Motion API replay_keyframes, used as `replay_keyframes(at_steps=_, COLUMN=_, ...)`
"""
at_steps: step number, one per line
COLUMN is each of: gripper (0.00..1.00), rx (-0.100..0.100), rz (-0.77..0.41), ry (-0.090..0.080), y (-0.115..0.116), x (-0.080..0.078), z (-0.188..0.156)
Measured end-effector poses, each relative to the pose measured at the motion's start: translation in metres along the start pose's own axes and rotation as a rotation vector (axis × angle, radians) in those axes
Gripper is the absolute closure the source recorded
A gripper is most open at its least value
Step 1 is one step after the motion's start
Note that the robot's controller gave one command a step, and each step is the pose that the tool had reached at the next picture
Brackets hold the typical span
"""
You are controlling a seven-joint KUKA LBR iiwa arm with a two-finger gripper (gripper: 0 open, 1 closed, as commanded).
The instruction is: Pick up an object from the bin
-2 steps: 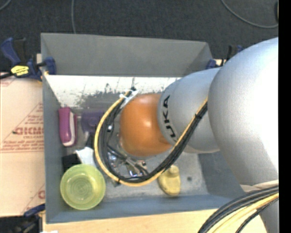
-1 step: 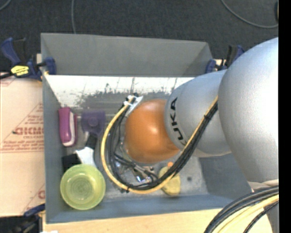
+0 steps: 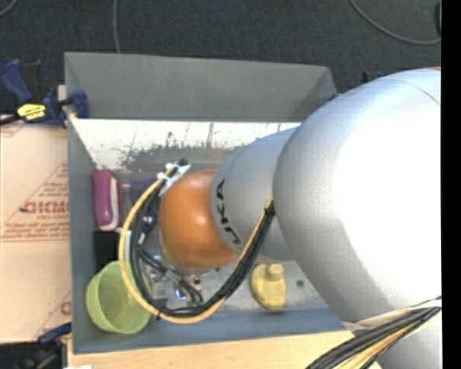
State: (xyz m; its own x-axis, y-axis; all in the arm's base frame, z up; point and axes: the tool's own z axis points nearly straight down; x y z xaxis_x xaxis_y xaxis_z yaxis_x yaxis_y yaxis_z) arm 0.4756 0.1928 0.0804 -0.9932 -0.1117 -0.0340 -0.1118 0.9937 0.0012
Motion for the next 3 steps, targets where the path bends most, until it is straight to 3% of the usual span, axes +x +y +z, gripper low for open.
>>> replay_keyframes(at_steps=1, gripper=1.0, rx=0.002, rz=-0.276, ry=-0.004, y=0.016, x=-0.009, z=0.01)
replay_keyframes(at_steps=2, gripper=1.0, rx=-0.001, rz=0.032, ry=0.0, y=0.03, x=-0.008, z=-0.032)
replay_keyframes(at_steps=3, gripper=0.0, rx=0.001, rz=-0.135, ry=-0.006, y=0.025, x=-0.016, z=-0.103)
